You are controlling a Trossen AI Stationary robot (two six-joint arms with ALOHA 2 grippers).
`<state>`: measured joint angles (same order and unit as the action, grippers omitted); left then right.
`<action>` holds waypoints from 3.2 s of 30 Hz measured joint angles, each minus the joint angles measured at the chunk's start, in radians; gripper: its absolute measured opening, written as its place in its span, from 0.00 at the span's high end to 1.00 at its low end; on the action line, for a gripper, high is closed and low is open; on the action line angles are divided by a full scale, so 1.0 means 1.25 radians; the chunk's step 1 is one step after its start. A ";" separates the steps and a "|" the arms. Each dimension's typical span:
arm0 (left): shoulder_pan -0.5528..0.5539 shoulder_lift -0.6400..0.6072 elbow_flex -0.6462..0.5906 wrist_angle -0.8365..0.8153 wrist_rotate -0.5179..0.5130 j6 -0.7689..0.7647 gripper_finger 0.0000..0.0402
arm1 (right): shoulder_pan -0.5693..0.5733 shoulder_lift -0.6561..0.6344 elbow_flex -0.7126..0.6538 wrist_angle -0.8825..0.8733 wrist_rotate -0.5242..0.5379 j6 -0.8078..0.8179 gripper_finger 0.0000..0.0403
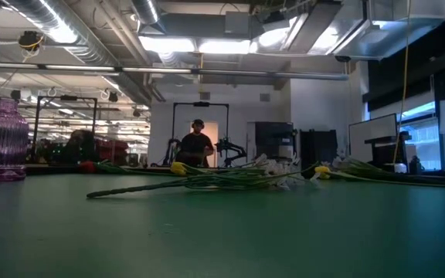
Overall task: Sort flowers into vase by color
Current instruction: Put the red tulip into the blue vase
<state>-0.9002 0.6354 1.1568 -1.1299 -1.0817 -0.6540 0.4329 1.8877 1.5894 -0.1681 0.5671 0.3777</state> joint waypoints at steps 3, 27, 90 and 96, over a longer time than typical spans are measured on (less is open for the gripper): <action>0.062 -0.001 -0.023 -0.005 0.037 0.000 0.67 | 0.025 0.000 0.000 0.001 0.014 0.003 0.48; 1.017 0.298 -0.106 0.295 0.393 0.214 0.67 | 0.110 0.000 0.000 -0.035 0.001 -0.072 0.48; 1.383 0.726 -0.460 0.963 0.458 -0.393 0.67 | 0.129 0.000 -0.007 -0.674 0.181 0.304 0.48; 1.373 0.801 -0.390 0.861 0.463 -0.418 0.67 | 0.043 0.000 -0.050 -0.577 0.097 0.047 0.48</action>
<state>0.8164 1.6372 0.6688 -0.0540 -0.5026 -1.1765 0.4862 1.8881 1.5274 -0.8895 0.6883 0.4363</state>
